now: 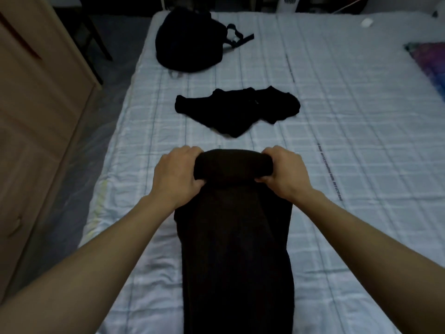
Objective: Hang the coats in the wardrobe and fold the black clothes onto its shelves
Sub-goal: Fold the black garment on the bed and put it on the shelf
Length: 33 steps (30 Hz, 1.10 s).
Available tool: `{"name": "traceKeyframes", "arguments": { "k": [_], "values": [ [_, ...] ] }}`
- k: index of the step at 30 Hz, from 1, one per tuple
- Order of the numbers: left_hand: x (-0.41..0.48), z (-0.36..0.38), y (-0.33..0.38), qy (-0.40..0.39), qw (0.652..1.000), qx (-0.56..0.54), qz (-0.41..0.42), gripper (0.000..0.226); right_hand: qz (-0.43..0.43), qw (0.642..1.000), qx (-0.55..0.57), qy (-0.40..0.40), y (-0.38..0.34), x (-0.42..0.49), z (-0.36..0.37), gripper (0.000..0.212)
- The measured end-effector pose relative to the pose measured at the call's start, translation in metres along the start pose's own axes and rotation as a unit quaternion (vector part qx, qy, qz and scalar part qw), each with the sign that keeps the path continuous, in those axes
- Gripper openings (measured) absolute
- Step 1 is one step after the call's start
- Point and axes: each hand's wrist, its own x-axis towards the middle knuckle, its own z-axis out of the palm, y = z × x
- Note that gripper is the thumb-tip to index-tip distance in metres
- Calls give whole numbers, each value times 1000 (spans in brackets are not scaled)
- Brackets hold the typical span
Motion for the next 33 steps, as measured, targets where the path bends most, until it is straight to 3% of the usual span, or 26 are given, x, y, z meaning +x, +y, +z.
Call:
{"name": "traceKeyframes", "arguments": {
  "k": [7, 11, 17, 20, 23, 26, 28, 30, 31, 33],
  "values": [
    [-115, -46, 43, 133, 986, 65, 79, 49, -32, 988, -16, 148, -33, -121, -35, 31],
    [-208, -29, 56, 76, 986, 67, 135, 70, -70, 989, -21, 128, -34, -214, -7, 44],
    [-326, 30, 56, -98, 979, 64, 167, 82, -39, 996, -63, -48, -20, -347, 65, 68],
    [-352, 54, 49, -151, 979, 49, 130, 75, -31, 992, -76, -94, -17, -366, 82, 57],
    [-338, 57, 53, -100, 993, -56, 36, 59, 3, 997, 0, -79, -20, -345, 75, 57],
    [-302, 48, 58, -55, 987, -128, -78, 46, 71, 993, 82, -52, -17, -313, 65, 42],
    [-280, 49, 55, -40, 986, -87, -136, 62, 125, 990, 52, -51, -9, -293, 63, 55],
    [-268, 59, 41, -98, 966, -84, -224, 99, 183, 979, -4, -88, 5, -278, 68, 86],
    [-264, 65, 34, -139, 943, -148, -263, 115, 210, 970, 18, -118, 11, -272, 71, 101],
    [-259, 77, 20, -193, 876, -328, -296, 132, 221, 942, 179, -180, 27, -263, 80, 121]
  ]
}}
